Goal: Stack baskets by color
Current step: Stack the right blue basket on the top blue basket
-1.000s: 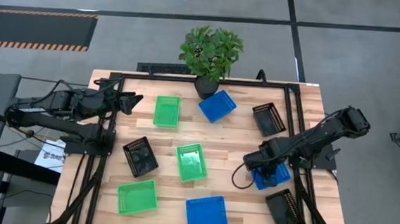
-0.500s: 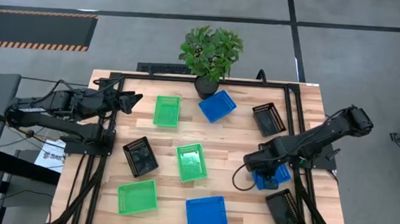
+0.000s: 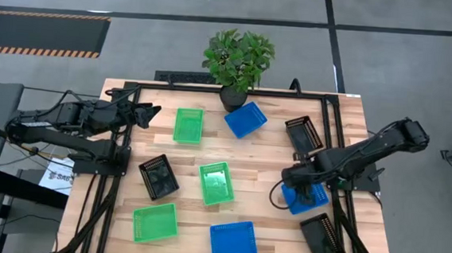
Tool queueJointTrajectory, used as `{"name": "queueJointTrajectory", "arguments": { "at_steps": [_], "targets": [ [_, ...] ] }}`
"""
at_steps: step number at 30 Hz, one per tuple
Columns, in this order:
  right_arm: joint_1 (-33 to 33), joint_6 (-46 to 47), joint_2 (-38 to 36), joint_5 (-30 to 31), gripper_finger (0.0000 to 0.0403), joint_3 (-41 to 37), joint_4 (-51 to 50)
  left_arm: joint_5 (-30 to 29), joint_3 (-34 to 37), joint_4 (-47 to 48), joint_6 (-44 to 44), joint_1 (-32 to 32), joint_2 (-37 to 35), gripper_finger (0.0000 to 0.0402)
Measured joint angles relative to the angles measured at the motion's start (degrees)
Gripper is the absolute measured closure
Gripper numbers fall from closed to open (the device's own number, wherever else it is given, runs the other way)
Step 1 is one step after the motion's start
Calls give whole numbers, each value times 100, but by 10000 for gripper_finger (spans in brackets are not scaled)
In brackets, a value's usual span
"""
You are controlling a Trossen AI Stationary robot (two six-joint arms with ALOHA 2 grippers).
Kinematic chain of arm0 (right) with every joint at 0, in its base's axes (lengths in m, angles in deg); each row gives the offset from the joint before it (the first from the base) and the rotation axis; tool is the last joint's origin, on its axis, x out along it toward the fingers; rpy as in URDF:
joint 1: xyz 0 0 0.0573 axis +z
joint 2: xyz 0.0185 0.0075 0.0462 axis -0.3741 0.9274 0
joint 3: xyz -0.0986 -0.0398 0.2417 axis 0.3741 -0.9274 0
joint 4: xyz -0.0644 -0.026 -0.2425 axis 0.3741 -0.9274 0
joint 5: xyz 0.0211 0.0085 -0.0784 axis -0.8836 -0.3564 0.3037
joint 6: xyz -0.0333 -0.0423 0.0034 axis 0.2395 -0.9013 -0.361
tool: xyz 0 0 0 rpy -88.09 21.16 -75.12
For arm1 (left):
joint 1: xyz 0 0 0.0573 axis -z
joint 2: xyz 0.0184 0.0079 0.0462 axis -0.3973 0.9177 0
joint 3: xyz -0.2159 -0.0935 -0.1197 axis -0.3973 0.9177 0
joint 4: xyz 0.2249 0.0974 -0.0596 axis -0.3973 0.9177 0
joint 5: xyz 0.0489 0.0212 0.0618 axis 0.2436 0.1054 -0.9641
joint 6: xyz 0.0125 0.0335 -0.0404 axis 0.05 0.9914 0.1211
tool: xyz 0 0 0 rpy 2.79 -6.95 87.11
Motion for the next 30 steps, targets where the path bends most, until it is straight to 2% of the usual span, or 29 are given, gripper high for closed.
{"name": "queueJointTrajectory", "arguments": {
  "at_steps": [4, 9, 12, 16, 17, 24, 30],
  "targets": [
    [-91, -18, -7, -3, 195, -463, 246, 0, 0, 0, -2, 0, -2, 134],
    [-221, 121, 62, 17, 225, -722, 301, 0, 0, 0, 9, 0, 0, 134],
    [-298, 124, 72, -42, 277, -720, 316, -19, 0, 2, 12, 0, 0, 134],
    [-399, 202, 77, -297, 378, -719, 371, -71, 0, 0, 31, 0, 0, 134],
    [-448, 274, 77, -400, 386, -713, 385, -70, 0, 0, 31, 0, 0, 134],
    [-755, 1349, -48, -519, 394, -451, 597, -119, 0, 0, 28, 0, 0, 134],
    [-1352, 2554, -300, -487, 396, -168, 922, -151, 0, -3, 26, 0, 0, 134]
  ]
}}
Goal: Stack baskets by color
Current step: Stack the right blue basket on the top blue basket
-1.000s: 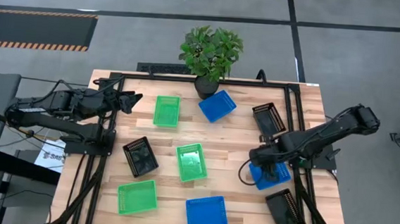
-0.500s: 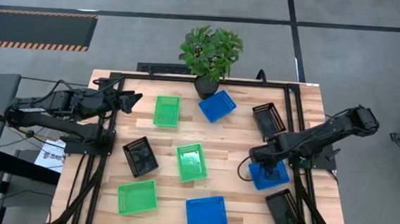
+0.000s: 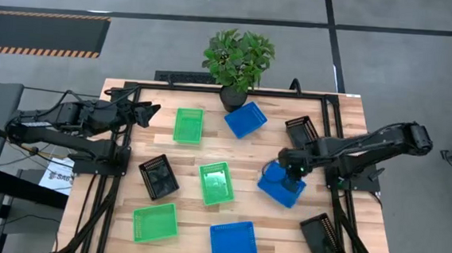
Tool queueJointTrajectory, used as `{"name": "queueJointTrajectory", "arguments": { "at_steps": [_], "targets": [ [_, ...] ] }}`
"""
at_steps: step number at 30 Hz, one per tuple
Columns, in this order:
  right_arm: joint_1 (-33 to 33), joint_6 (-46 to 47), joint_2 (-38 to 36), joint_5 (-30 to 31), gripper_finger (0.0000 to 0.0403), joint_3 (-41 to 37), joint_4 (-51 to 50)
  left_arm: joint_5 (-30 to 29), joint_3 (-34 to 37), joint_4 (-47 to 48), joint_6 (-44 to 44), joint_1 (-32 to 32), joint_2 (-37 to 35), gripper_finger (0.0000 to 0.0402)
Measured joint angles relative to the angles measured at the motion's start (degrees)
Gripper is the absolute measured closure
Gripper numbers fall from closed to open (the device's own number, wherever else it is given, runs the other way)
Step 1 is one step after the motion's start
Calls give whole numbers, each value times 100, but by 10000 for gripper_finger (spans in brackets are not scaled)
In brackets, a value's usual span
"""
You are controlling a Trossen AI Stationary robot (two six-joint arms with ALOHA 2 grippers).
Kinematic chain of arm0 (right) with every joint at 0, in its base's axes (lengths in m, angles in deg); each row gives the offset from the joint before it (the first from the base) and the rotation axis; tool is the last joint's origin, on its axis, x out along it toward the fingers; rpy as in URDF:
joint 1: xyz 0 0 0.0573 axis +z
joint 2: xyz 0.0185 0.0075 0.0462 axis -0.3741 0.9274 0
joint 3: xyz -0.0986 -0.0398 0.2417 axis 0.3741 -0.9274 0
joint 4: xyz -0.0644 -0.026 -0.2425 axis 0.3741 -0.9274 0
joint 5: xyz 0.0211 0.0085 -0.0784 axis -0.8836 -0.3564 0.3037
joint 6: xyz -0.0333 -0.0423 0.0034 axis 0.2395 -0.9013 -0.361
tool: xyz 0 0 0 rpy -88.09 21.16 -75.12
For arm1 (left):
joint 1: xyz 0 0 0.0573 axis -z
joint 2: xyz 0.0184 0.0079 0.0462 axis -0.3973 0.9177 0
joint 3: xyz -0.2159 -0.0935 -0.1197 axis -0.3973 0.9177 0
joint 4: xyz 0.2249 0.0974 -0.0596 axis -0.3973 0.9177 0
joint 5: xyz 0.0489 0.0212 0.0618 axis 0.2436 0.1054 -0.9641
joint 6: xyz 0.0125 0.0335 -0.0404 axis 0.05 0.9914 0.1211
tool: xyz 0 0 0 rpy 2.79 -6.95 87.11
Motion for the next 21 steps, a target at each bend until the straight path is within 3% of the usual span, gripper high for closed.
{"name": "queueJointTrajectory", "arguments": {
  "at_steps": [4, 11, 18, 21],
  "targets": [
    [-421, 1424, -370, 371, 397, 16, 1169, 0, 0, -2, -118, 0, 0, 135],
    [-912, 4172, -589, 2432, 398, 21, 2453, -51, 0, -2, -192, 0, 0, 135],
    [-1090, 5241, 54, 3401, 397, 21, 3798, -161, 0, -4, -243, 0, -2, 135],
    [-1073, 5859, 438, 3616, 398, 21, 3915, -151, 0, -4, -247, 0, -1, 135]
  ]
}}
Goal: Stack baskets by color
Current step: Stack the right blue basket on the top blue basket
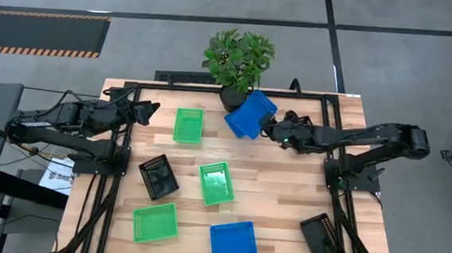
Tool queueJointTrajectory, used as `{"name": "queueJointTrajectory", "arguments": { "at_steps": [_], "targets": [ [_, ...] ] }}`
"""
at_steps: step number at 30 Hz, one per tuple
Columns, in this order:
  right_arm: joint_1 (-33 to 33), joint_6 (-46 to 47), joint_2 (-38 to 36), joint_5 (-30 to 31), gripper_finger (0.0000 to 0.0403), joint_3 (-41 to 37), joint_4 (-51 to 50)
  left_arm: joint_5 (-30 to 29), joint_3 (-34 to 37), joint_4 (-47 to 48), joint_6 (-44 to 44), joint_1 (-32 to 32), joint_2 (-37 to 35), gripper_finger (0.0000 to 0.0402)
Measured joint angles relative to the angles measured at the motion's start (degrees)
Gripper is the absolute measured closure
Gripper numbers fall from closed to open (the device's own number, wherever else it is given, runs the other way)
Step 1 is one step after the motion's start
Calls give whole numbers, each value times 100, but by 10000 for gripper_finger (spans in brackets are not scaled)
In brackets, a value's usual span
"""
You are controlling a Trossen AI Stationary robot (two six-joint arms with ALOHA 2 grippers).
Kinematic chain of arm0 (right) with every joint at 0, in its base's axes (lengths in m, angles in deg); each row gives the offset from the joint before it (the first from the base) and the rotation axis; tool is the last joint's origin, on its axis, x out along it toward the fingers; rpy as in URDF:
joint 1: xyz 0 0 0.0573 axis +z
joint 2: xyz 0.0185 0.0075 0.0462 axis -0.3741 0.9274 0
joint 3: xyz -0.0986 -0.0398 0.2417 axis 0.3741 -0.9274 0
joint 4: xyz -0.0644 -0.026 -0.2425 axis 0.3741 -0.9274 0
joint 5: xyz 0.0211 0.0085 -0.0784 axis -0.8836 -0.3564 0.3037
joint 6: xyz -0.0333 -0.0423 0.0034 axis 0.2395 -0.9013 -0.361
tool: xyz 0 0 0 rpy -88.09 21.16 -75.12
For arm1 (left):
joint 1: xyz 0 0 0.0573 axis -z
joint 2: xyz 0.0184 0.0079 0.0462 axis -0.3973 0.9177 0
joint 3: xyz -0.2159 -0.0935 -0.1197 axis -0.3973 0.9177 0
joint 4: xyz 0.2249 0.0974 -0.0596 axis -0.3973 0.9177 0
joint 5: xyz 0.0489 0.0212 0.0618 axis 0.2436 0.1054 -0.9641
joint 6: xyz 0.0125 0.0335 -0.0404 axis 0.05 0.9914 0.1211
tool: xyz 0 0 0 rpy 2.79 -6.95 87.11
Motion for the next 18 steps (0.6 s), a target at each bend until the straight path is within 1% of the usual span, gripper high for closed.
{"name": "queueJointTrajectory", "arguments": {
  "at_steps": [4, 7, 13, 15, 18],
  "targets": [
    [-2, 669, 531, 136, 397, -1, 463, -9, 0, -2, -4, 0, -1, 135],
    [29, 1099, 900, 189, 388, 4, 888, -9, 0, -2, -4, 0, -1, 135],
    [63, 1684, 1427, 196, 384, -4, 1012, -24, 0, -1, -4, 0, -1, 135],
    [64, 1765, 1533, 322, 386, -4, 992, -49, 0, -2, -4, 0, -1, 135],
    [65, 1774, 1553, 324, 383, -4, 1013, -44, 0, -2, -4, 0, -1, 135]
  ]
}}
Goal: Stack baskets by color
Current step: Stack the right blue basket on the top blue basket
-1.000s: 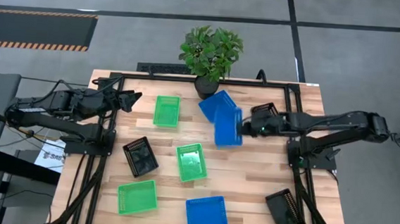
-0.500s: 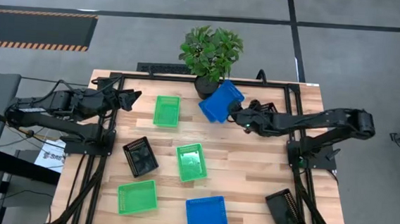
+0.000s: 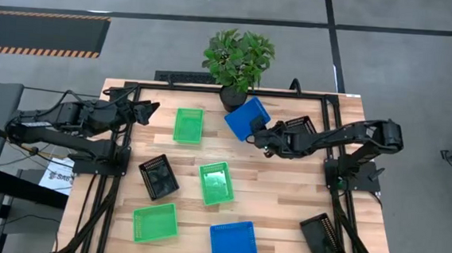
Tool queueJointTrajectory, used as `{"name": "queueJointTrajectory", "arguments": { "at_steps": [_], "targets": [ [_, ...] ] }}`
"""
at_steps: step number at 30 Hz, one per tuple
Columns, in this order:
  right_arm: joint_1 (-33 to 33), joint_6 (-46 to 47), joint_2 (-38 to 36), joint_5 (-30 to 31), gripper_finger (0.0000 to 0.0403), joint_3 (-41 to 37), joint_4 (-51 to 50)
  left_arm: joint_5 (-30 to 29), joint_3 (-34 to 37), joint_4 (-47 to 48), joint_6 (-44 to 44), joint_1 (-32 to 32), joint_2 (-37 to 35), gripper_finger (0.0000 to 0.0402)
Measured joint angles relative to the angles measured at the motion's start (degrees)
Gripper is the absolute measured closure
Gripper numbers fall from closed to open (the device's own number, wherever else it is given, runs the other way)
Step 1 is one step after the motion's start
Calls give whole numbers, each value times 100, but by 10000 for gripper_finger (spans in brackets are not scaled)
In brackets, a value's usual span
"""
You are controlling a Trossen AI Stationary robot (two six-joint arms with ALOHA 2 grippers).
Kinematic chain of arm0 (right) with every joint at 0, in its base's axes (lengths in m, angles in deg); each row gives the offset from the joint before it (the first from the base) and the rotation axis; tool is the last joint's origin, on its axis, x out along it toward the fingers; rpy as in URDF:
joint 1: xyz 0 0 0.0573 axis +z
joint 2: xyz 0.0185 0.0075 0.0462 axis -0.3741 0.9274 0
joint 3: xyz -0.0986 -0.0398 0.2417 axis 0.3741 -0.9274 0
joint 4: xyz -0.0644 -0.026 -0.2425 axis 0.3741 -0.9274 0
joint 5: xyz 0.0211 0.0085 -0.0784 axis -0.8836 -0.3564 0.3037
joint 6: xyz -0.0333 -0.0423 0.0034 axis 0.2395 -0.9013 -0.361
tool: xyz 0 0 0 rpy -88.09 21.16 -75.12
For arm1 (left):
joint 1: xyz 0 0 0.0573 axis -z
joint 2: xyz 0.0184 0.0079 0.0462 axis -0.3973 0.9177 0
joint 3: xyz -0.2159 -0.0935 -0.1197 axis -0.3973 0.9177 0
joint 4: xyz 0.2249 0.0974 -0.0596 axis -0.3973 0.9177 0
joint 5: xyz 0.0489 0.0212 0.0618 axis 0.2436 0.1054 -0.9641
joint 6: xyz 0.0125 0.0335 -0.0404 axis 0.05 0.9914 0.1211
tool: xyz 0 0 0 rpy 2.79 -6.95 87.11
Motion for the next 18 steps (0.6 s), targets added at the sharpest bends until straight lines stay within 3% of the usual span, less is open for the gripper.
{"name": "queueJointTrajectory", "arguments": {
  "at_steps": [18],
  "targets": [
    [-205, -301, 17, -15, 315, 2, -181, 14, 0, 1, 4, 0, 0, 135]
  ]
}}
